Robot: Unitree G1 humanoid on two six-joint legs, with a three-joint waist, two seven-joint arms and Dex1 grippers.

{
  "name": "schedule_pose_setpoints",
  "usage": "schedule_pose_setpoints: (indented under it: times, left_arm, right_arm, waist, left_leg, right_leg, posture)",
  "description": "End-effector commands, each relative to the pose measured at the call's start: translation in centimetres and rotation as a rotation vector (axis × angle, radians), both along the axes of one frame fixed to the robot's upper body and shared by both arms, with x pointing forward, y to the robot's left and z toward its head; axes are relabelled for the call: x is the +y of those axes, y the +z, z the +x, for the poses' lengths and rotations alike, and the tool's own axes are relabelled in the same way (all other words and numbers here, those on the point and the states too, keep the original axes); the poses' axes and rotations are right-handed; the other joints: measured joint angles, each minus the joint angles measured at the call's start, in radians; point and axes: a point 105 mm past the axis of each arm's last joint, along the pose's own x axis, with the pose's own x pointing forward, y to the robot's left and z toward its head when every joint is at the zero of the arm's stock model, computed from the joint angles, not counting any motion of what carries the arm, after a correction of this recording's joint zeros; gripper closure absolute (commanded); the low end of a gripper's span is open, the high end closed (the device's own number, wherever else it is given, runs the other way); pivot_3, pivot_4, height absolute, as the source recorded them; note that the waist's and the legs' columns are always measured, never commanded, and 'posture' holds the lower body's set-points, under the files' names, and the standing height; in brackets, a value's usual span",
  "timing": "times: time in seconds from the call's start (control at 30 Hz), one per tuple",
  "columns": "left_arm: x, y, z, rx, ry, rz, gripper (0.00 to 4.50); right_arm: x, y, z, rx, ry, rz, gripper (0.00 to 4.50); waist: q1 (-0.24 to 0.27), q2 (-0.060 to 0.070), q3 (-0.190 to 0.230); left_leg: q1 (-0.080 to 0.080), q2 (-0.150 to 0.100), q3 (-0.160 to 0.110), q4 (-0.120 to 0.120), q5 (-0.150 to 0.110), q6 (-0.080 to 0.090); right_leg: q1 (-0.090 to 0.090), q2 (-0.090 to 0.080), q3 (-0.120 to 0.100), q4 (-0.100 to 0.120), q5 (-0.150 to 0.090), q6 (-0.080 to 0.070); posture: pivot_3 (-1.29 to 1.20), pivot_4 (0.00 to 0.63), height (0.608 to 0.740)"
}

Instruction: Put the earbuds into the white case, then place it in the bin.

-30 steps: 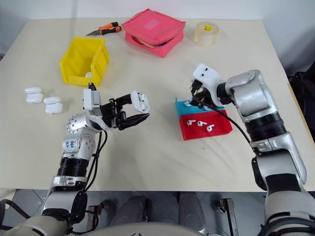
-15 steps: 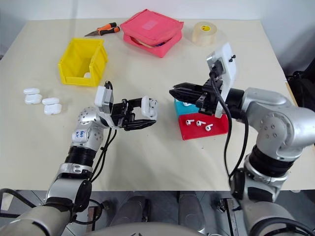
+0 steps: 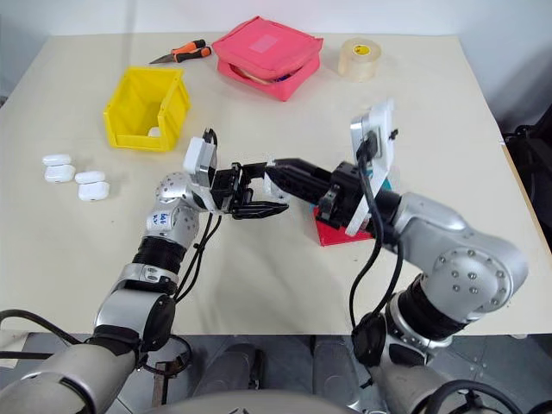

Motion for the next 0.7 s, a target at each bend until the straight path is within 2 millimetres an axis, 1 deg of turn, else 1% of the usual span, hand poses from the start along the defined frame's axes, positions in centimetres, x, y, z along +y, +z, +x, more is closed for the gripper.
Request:
schedule_pose_setpoints:
  times: [0.03, 0.37, 0.7]
  left_arm:
    - [-0.2, 1.0, -0.5, -0.052, -0.053, -0.011, 1.70]
    - [-0.2, 1.3, -1.0, -0.053, -0.069, -0.032, 1.70]
    - [-0.4, 1.0, -1.5, -0.045, -0.083, -0.036, 1.70]
  right_arm:
    - [0.3, 0.0, -0.8, -0.029, -0.004, 0.006, 4.03]
    - [0.0, -1.1, -0.3, -0.031, -0.056, 0.028, 4.03]
    - [0.6, -0.9, 0.1, -0.066, -0.054, 0.060, 4.03]
  waist:
    - [0.000, 0.000, 0.000]
    - [0.000, 0.000, 0.000]
    - [0.000, 0.000, 0.000]
  left_leg:
    - [0.000, 0.000, 0.000, 0.000, 0.000, 0.000]
    - [0.001, 0.000, 0.000, -0.001, 0.000, 0.000]
    - [0.002, 0.001, 0.000, -0.001, 0.000, 0.000]
  right_leg:
    - [0.000, 0.000, 0.000, 0.000, 0.000, 0.000]
    - [0.000, 0.000, 0.000, 0.000, 0.000, 0.000]
    - [0.001, 0.001, 0.000, -0.001, 0.000, 0.000]
  posture:
    - [0.00, 0.150, 0.740]
    - [0.00, 0.150, 0.740]
    - [0.00, 0.150, 0.740]
